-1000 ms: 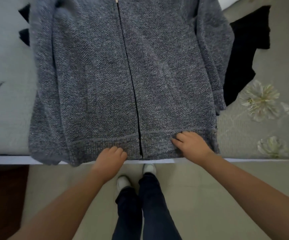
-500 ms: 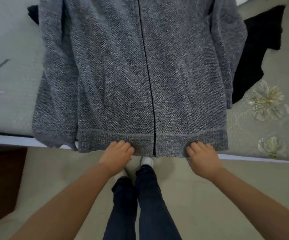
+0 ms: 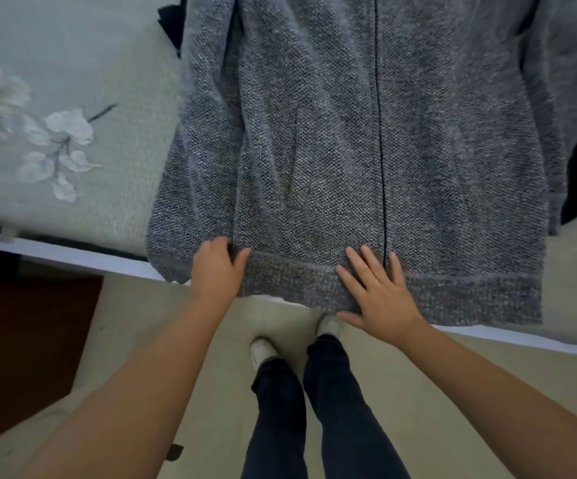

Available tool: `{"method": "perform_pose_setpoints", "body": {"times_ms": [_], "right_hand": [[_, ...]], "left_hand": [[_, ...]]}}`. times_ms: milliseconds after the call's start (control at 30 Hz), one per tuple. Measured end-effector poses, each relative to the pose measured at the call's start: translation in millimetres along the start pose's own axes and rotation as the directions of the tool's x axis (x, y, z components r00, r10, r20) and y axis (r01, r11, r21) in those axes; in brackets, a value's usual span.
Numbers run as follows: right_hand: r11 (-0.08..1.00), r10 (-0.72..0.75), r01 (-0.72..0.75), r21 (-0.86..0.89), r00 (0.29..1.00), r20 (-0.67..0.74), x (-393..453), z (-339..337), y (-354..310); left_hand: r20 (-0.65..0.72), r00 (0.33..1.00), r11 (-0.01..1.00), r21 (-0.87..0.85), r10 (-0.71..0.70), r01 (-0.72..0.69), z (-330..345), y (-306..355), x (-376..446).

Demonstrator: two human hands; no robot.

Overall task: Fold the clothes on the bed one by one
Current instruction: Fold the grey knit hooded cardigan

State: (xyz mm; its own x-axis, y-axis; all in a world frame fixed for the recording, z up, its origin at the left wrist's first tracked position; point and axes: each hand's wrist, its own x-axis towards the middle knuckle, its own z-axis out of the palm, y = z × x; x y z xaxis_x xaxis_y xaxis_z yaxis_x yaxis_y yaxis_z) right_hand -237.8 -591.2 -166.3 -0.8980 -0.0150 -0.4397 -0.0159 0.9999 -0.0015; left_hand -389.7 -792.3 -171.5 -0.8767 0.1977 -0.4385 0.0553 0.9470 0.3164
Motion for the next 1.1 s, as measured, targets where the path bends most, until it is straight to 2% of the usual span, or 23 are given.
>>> {"method": "perform_pose_setpoints", "body": {"times_ms": [67, 167, 200, 300, 400, 567, 633, 700, 767, 867, 967, 1033, 1100], "right_hand": [[0.998, 0.028, -0.03, 0.049, 0.998, 0.056, 5, 6, -5], [0.994, 0.064, -0.07, 0.083, 0.995, 0.077, 8, 0, -9], [0.993, 0.063, -0.075, 0.092, 0.99, 0.126, 9, -1, -7], [0.992, 0.043, -0.068, 0.105, 0.972, 0.23, 8, 4, -5], [0.998, -0.026, 0.005, 0.067, 0.95, 0.31, 5, -2, -11], [1.0, 0.0, -0.012, 0.028, 0.911, 0.412, 10, -20, -19], [0.999, 0.011, -0.034, 0.042, 0.89, 0.456, 15, -31, -21], [0.997, 0.001, -0.041, 0.072, 0.874, 0.486, 24, -45, -25], [0.996, -0.021, -0.022, 0.081, 0.869, 0.495, 37, -61, -28], [0.996, -0.031, -0.003, 0.088, 0.922, 0.386, 71, -92, -29], [0.99, -0.03, -0.001, 0.139, 0.975, 0.221, 112, -123, -27], [0.982, -0.044, 0.023, 0.187, 0.993, 0.108, 144, -138, -25], [0.973, -0.048, 0.048, 0.225, 0.999, -0.007, 172, -154, -26]], "left_hand": [[0.037, 0.999, 0.999, 0.0, 0.033, -0.033, 4, 4, -2], [0.025, 1.0, 0.991, -0.135, -0.017, 0.02, 5, 7, -2], [0.024, 1.0, 0.988, -0.155, -0.012, 0.015, 4, 3, -4], [0.12, 0.99, 0.988, -0.142, 0.075, -0.058, 4, -28, -22], [0.192, 0.981, 0.978, -0.204, 0.013, 0.028, 4, -57, -46], [0.257, 0.966, 0.971, -0.227, -0.019, 0.079, 2, -54, -37], [0.194, 0.98, 0.961, -0.261, -0.045, 0.096, -9, -55, -31], [0.056, 0.997, 0.948, -0.31, -0.059, 0.073, -23, -59, -24], [-0.071, 0.997, 0.965, -0.262, -0.043, 0.023, -36, -62, -12], [-0.124, 0.99, 0.982, -0.184, -0.073, 0.05, -57, -60, 16], [-0.04, 0.984, 0.969, -0.186, -0.173, 0.163, -69, -54, 44], [-0.039, 0.977, 0.964, -0.176, -0.209, 0.199, -69, -54, 58], [-0.059, 0.973, 0.949, -0.241, -0.224, 0.204, -71, -58, 63]]}}
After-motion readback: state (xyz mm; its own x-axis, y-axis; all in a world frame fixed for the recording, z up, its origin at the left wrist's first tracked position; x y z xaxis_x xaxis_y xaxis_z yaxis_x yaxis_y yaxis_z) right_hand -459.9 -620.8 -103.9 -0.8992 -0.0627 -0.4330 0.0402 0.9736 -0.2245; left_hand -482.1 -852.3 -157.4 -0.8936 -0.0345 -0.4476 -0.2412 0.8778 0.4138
